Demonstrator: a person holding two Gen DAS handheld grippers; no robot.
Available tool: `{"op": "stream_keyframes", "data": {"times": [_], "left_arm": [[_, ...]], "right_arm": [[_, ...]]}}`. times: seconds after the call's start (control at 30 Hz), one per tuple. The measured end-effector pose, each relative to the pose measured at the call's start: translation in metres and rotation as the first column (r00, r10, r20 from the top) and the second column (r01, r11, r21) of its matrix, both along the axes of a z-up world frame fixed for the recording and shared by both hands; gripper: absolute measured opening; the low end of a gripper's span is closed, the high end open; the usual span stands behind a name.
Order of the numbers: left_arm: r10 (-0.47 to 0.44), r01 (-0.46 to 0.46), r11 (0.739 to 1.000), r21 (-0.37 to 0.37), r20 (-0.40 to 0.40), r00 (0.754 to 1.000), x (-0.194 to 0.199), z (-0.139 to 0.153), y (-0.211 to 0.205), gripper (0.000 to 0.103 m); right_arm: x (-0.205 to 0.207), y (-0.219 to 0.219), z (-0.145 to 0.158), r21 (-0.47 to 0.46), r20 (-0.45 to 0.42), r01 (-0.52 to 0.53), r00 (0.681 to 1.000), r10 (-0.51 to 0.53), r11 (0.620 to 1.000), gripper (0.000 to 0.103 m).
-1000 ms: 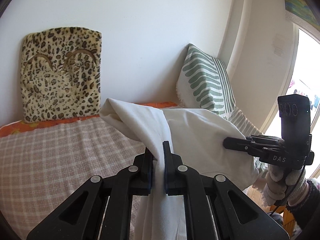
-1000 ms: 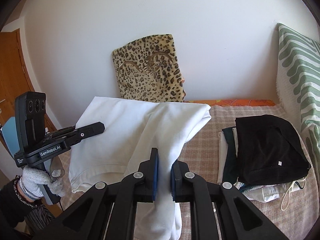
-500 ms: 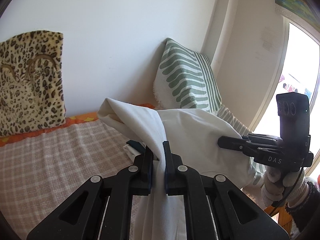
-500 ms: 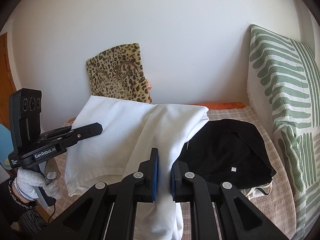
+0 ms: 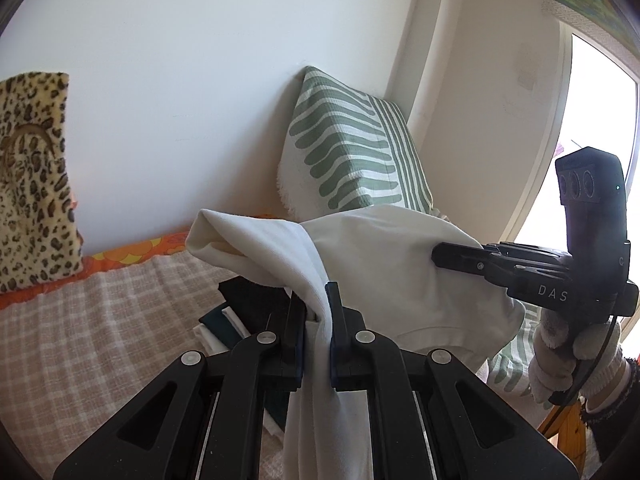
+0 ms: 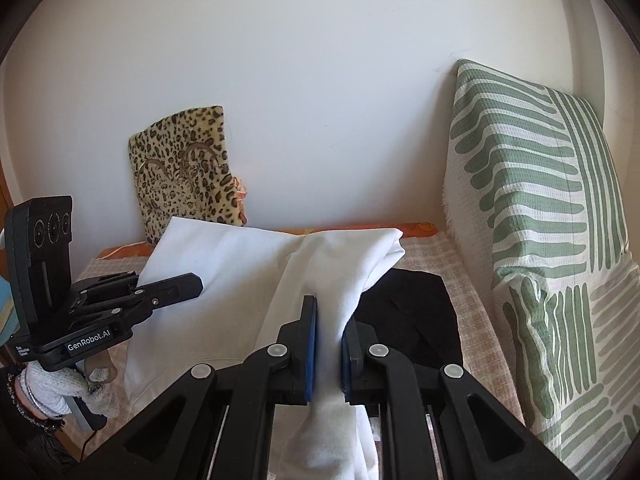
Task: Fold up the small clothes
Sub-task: 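Carry the folded shirt with both tools onto the stack of folded clothes, then open both tools and withdraw from the stack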
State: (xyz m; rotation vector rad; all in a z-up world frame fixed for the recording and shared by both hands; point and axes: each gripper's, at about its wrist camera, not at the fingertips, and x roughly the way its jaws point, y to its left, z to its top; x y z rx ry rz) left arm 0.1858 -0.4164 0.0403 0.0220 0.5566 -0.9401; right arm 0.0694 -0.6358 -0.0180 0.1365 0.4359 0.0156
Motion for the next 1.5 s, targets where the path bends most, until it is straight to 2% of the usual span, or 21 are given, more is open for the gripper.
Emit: {"op": "stream_keyframes", "data": {"times": [0.2, 0.37, 0.7, 0.93, 1.07, 1.17, 1.23, 1.3, 1.37, 1.5], "left_arm": [[0.006, -0.006, 1.000, -0.002, -0.001, 1.000, 0.013, -0.003, -0.034, 0.007], [0.016, -0.016, 1.000, 0.014, -0.008, 1.000, 0.025, -0.013, -0.054, 0.007], [0.052, -0.049, 0.998, 0.046, -0.074, 0.996, 0.049, -0.048, -0.079, 0.007], [0.107, -0.099, 0.988, 0.120, -0.058, 0.993, 0.060, -0.066, -0.078, 0.007], [0.152, -0.139, 0.969, 0.204, -0.052, 0.987, 0.067, -0.073, -0.074, 0.012], [0.185, -0.169, 0.958, 0.233, -0.051, 0.981, 0.071, -0.078, -0.067, 0.017], [0.197, -0.178, 0.952, 0.249, -0.050, 0.979, 0.072, -0.080, -0.063, 0.017], [0.213, -0.197, 0.945, 0.261, -0.037, 0.976, 0.071, -0.081, -0.058, 0.025], [0.232, -0.219, 0.936, 0.277, -0.014, 0.973, 0.071, -0.079, -0.055, 0.044], [0.241, -0.232, 0.931, 0.283, 0.005, 0.971, 0.067, -0.074, -0.046, 0.046]], "right_arm": [[0.020, -0.027, 0.006, -0.022, 0.006, 0.027, 1.000, -0.027, 0.999, 0.008], [0.041, -0.049, 0.000, -0.013, -0.005, 0.041, 0.999, -0.041, 0.999, 0.008], [0.080, -0.082, -0.030, -0.007, -0.054, 0.048, 0.997, -0.048, 0.999, 0.007], [0.104, -0.108, -0.060, 0.022, -0.097, 0.070, 0.993, -0.067, 0.997, 0.006], [0.113, -0.118, -0.076, -0.007, -0.151, 0.134, 0.979, -0.134, 0.991, 0.006], [0.120, -0.123, -0.089, -0.022, -0.223, 0.172, 0.960, -0.173, 0.985, 0.010], [0.123, -0.123, -0.096, -0.052, -0.266, 0.181, 0.945, -0.188, 0.982, 0.022], [0.124, -0.119, -0.100, -0.110, -0.283, 0.205, 0.932, -0.228, 0.973, 0.022], [0.122, -0.117, -0.101, -0.116, -0.286, 0.204, 0.930, -0.229, 0.972, 0.024], [0.119, -0.115, -0.098, -0.121, -0.282, 0.224, 0.926, -0.250, 0.967, 0.025]]}}
